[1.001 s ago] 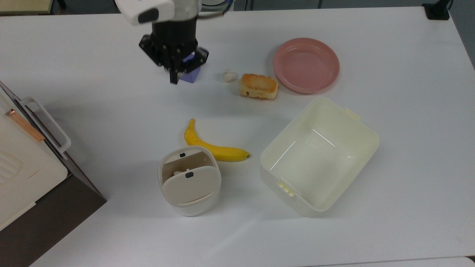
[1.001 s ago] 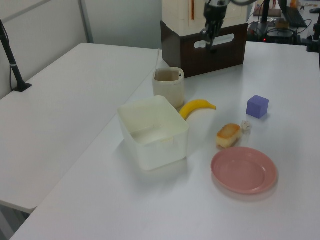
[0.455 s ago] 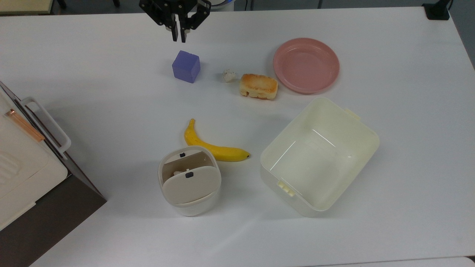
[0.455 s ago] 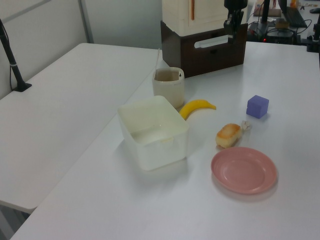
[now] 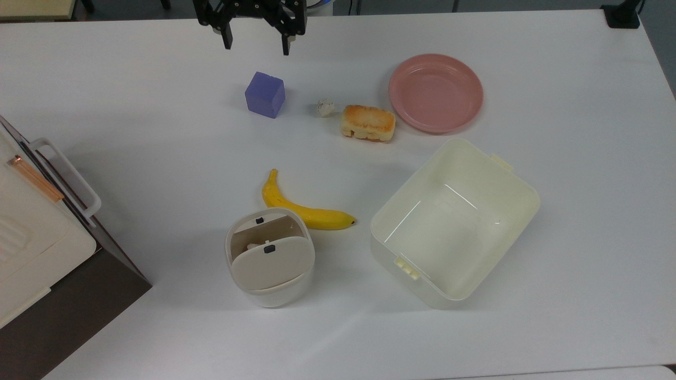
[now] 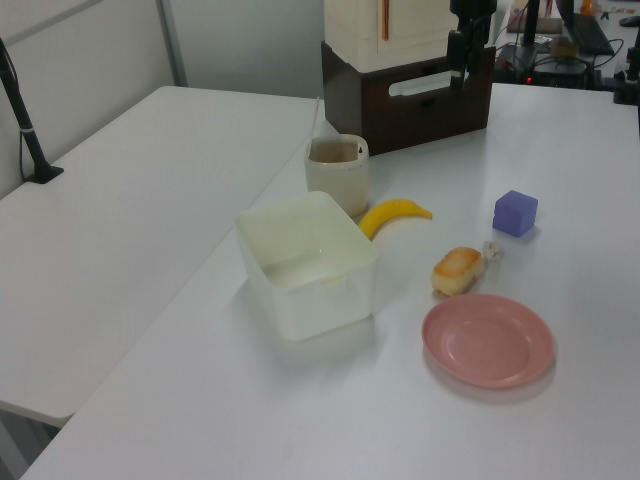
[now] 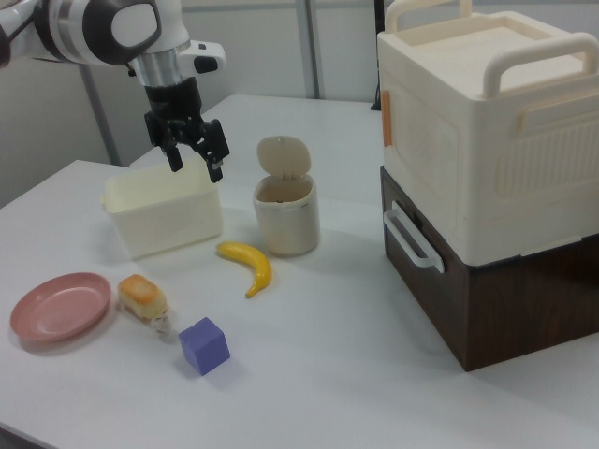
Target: Open the trash can
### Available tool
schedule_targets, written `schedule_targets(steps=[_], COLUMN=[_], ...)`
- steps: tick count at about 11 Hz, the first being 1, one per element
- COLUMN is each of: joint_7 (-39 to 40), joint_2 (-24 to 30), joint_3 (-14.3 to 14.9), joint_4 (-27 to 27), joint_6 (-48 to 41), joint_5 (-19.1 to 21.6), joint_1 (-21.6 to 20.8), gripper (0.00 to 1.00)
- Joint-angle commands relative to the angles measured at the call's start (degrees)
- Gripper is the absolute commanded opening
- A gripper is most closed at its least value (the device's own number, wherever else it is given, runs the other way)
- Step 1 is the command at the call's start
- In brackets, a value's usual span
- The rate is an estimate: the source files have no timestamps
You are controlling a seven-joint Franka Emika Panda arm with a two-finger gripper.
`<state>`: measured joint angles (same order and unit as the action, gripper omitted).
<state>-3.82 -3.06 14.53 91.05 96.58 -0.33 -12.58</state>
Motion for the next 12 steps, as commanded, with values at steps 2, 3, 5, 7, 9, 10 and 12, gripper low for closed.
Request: schedule_targets(steps=[2, 3, 5, 7, 9, 10, 12], joint_7=[0.7, 1.1, 0.9, 0.6, 0.6, 0.6, 0.6], joint_2=[3.8, 3.8, 3.8, 3.9, 4.5, 4.5, 4.6], joint_3=[1.2, 1.2, 1.2, 1.2, 1.2, 1.3, 1.4], joint_4=[2.4, 2.5, 2.9, 3.0, 3.0, 3.0, 2.9], joint_6=[-1.8, -1.8, -1.6, -1.6, -1.8, -1.8, -1.8], joint_5=[0.4, 0.4, 0.5, 0.7, 0.7, 0.7, 0.7], joint_1=[-2.5, -2.5, -3.2, -3.3, -3.3, -3.3, -3.2], gripper=[1.00, 1.00, 1.00, 1.00, 1.00, 1.00, 1.00])
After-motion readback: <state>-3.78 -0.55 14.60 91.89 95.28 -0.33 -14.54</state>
